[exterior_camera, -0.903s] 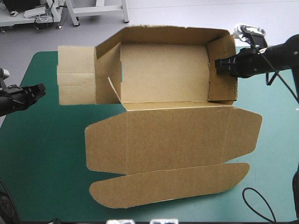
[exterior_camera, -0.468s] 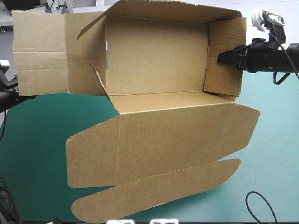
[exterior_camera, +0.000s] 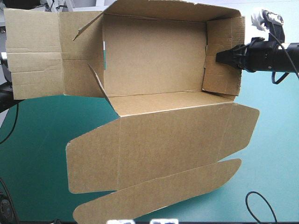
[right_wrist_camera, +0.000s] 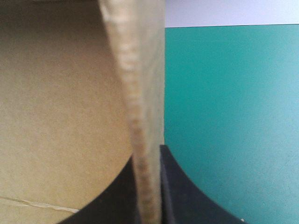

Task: Fold the box

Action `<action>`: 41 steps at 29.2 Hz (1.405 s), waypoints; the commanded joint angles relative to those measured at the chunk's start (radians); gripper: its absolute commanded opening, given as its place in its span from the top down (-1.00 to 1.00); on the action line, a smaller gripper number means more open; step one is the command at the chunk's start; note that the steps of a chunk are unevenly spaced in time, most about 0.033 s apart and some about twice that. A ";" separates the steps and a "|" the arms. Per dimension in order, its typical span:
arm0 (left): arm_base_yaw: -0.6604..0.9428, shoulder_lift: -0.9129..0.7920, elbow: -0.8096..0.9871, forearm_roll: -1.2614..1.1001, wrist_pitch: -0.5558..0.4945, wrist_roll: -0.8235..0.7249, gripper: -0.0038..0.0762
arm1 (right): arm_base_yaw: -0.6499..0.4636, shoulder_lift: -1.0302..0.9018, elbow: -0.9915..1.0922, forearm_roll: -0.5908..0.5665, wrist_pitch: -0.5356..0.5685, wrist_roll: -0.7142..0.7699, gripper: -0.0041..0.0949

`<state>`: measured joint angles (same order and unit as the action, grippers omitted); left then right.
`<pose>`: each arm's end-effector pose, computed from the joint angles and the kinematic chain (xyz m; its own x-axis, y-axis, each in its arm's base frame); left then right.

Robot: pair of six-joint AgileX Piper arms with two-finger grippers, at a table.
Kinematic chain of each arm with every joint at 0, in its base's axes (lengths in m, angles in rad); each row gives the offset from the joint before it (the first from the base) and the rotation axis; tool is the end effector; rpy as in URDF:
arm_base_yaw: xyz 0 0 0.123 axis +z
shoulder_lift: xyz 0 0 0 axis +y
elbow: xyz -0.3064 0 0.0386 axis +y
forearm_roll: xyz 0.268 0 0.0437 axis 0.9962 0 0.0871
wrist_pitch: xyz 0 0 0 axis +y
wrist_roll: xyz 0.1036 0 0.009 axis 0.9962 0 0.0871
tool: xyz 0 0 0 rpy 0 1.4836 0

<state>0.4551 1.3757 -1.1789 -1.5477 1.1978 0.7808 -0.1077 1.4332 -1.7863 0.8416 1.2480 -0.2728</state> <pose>0.3005 0.0393 0.4152 -0.5537 -0.5410 -0.6330 0.3961 0.4976 -0.7717 0.2966 0.0419 0.5201 -0.6448 0.1183 -0.7551 -0.4342 0.7564 0.4892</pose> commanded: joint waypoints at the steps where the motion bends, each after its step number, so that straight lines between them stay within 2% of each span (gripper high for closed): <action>1: -0.055 -0.056 -0.027 -0.096 0.099 -0.014 0.93 | -0.002 -0.032 -0.026 0.063 -0.008 -0.002 0.95; 27: -0.255 -0.143 -0.090 -0.136 0.094 -0.060 0.93 | -0.002 0.086 -0.020 0.019 -0.031 -0.037 0.95; 37: -0.268 -0.189 -0.097 -0.040 0.094 -0.080 0.93 | 0.002 0.105 -0.020 0.017 -0.033 -0.046 0.95; 41: -0.297 -0.193 -0.097 -0.040 0.094 -0.080 0.93 | 0.039 0.105 -0.020 -0.033 -0.061 -0.046 0.95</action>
<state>0.1796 1.2114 -1.2414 -1.5121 1.2161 0.7099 -0.0914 1.5701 -1.7833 0.7700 1.2423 -0.3244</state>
